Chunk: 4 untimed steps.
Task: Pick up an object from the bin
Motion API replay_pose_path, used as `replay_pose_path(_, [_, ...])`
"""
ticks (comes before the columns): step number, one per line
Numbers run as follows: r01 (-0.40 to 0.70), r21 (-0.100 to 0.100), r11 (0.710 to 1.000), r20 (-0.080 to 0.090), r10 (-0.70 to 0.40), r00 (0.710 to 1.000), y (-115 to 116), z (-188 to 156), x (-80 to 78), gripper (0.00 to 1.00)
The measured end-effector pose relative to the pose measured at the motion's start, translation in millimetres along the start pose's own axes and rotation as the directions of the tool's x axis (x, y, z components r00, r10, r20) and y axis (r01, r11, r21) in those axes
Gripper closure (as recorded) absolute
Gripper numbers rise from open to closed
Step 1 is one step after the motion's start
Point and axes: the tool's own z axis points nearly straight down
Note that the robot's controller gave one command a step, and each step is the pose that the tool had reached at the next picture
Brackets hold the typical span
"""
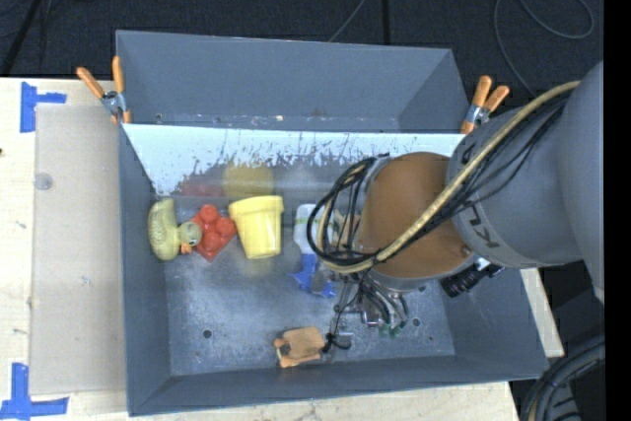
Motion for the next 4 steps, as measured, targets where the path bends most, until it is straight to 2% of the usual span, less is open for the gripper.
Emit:
replay_pose_path(1, [0.181,0.0,0.984,-0.002,-0.181,0.984,-27.6,2.7,-21.5,0.0])
replay_pose_path(2, [0.385,0.001,0.923,0.001,-0.385,0.923,-53.9,-1.2,-46.8,0.0])
replay_pose_path(3, [0.265,0.004,0.964,-0.001,-0.265,0.964,-46.4,4.3,-52.5,0.0])
replay_pose_path(4, [0.048,-0.002,0.999,-0.001,-0.048,0.999,-24.3,7.3,-68.4,0.0])
